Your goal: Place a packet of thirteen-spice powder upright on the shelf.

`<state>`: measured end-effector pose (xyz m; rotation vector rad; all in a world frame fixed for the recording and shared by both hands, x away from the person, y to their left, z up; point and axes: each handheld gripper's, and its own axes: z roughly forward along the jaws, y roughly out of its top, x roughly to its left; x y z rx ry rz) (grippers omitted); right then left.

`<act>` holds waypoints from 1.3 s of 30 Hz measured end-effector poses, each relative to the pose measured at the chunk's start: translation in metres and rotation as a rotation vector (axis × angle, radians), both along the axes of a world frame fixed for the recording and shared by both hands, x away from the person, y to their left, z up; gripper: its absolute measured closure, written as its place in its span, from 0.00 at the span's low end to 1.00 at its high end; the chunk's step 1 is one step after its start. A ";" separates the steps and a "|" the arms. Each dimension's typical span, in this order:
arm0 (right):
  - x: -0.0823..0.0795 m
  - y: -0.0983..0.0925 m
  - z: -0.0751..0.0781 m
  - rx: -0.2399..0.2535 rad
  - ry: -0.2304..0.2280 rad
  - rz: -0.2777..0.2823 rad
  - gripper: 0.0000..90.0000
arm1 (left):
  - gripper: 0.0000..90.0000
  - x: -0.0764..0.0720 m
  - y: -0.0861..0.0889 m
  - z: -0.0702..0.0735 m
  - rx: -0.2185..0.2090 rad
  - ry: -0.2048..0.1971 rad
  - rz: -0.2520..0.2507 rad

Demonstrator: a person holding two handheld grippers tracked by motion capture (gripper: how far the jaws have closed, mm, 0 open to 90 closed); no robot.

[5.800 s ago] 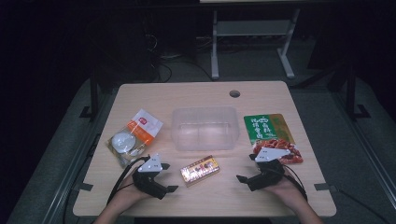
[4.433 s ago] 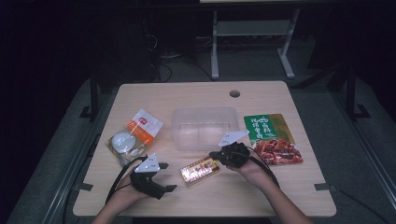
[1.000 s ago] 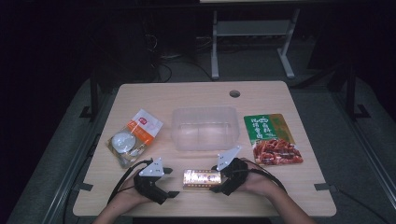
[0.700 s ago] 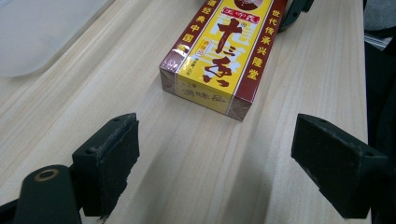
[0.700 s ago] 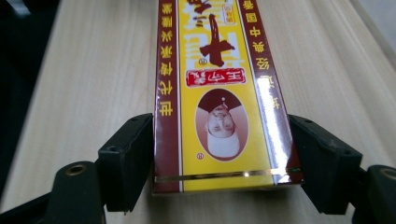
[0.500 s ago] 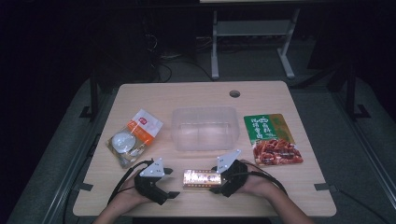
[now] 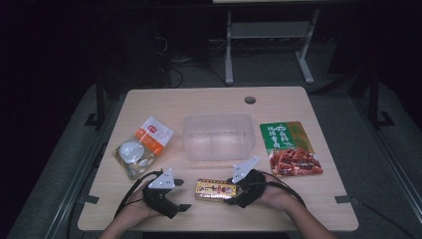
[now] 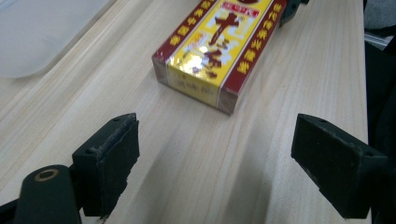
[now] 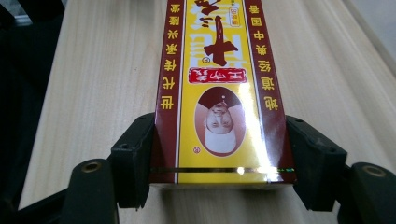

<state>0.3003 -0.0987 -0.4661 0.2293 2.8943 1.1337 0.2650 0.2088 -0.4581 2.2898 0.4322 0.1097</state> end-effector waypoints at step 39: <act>-0.012 -0.029 0.056 0.252 0.005 0.037 0.35 | 0.14 0.032 -0.021 0.066 -0.179 -0.027 -0.291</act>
